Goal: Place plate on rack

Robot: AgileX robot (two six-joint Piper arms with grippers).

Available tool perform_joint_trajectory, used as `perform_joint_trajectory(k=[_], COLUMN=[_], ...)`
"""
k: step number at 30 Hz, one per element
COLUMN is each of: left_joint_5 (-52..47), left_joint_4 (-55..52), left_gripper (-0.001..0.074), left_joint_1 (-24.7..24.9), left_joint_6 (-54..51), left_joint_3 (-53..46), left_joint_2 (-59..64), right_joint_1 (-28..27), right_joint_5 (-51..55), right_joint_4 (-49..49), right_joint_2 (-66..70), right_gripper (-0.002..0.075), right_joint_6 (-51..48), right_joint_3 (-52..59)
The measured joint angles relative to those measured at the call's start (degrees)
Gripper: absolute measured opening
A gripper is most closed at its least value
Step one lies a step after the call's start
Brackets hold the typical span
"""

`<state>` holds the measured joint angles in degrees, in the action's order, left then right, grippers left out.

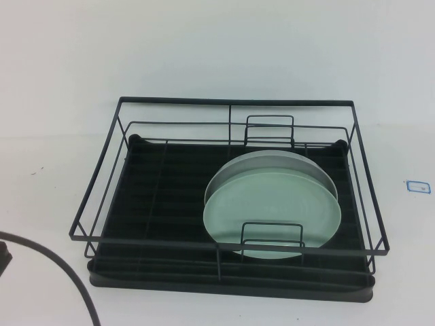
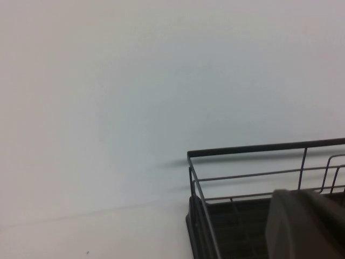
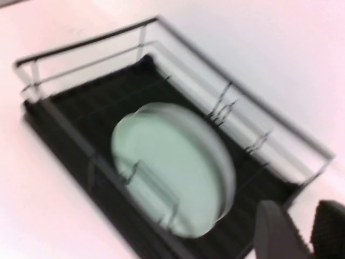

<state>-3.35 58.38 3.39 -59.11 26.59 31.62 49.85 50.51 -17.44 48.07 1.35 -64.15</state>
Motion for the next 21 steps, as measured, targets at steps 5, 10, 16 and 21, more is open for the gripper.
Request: perform_joint_trajectory(k=[5, 10, 16, 21], left_joint_5=[0.0, 0.0, -0.3, -0.3], left_joint_4=[2.1, 6.6, 9.2, 9.6], left_gripper=[0.0001, 0.0001, 0.0001, 0.0001], left_joint_1=[0.0, 0.0, 0.0, -0.1], left_joint_6=[0.0, 0.0, 0.0, 0.0], left_joint_3=[0.0, 0.0, 0.0, 0.0], left_joint_2=[0.0, 0.0, -0.1, -0.9], right_joint_1=[0.0, 0.0, 0.0, 0.0], right_joint_5=[-12.9, -25.5, -31.1, -36.6], right_joint_4=[3.7, 4.4, 4.5, 4.5], right_joint_2=[-6.4, -10.4, -11.0, -11.0], right_gripper=[0.0133, 0.0027, 0.0018, 0.0018], right_joint_6=[1.5, 2.1, 2.5, 2.6], right_joint_3=[17.0, 28.1, 31.1, 31.1])
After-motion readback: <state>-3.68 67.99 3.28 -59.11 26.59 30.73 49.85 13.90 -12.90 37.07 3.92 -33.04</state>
